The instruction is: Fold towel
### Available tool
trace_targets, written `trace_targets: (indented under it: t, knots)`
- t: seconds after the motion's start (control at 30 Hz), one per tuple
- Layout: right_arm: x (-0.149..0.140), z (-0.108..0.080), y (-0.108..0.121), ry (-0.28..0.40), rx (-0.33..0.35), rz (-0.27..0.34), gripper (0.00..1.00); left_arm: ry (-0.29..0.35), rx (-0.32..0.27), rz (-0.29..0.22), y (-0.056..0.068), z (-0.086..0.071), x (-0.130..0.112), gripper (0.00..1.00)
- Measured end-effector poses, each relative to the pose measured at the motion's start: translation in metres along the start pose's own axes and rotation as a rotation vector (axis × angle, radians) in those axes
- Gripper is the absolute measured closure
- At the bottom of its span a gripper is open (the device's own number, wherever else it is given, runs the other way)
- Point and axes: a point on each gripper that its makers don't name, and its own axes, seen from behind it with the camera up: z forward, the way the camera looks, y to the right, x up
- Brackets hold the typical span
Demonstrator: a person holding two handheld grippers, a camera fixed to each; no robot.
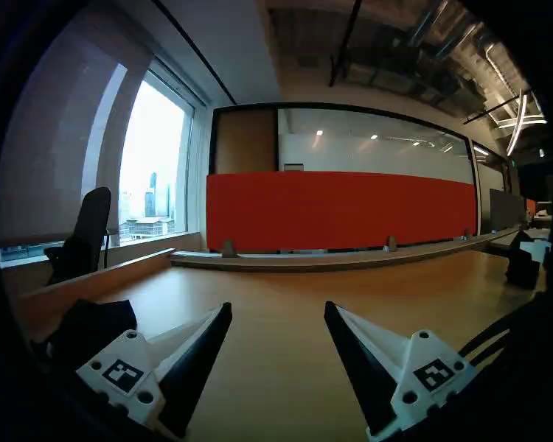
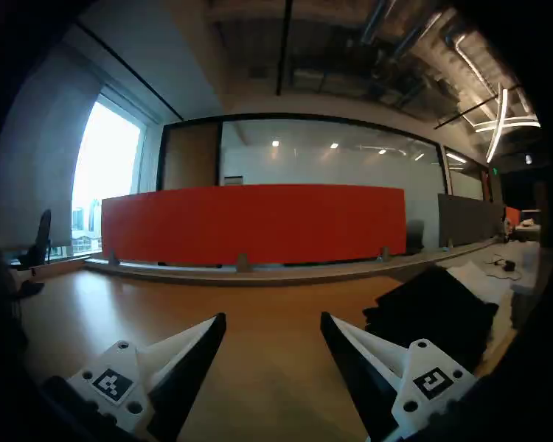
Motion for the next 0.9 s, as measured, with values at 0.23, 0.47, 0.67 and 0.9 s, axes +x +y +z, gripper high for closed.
trace_targets:
  t: [0.23,0.47,0.67,0.9]
  knots:
    - [-0.005,-0.001,-0.002,-0.002,0.004,0.006,0.01,0.000,0.000,0.000,0.000,0.000,0.000,0.07]
    - [-0.006,-0.002,-0.004,-0.001,0.009,0.001,0.01,0.000,0.000,0.000,-0.001,0.000,0.000,0.07]
    - [-0.006,-0.001,-0.013,-0.002,0.020,-0.020,0.01,0.000,0.000,0.000,0.000,0.000,0.000,0.07]
    - [-0.003,-0.004,-0.017,0.000,0.018,-0.021,0.01,0.000,0.000,0.000,-0.001,0.000,0.000,0.07]
